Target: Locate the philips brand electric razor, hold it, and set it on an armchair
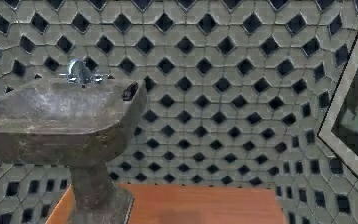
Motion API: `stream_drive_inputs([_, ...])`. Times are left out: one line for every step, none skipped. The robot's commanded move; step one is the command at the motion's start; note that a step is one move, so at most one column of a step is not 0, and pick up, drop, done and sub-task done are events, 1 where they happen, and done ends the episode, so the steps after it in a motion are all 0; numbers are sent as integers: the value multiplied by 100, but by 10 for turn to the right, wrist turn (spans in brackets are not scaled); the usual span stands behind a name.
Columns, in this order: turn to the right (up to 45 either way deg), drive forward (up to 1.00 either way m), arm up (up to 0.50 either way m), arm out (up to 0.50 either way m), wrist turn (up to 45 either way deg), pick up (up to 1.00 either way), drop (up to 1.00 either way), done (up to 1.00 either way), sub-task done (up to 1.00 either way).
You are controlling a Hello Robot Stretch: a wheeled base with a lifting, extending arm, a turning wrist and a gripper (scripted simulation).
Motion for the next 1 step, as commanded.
stream_drive_inputs([0,25,0,0,0,0,0,0,0])
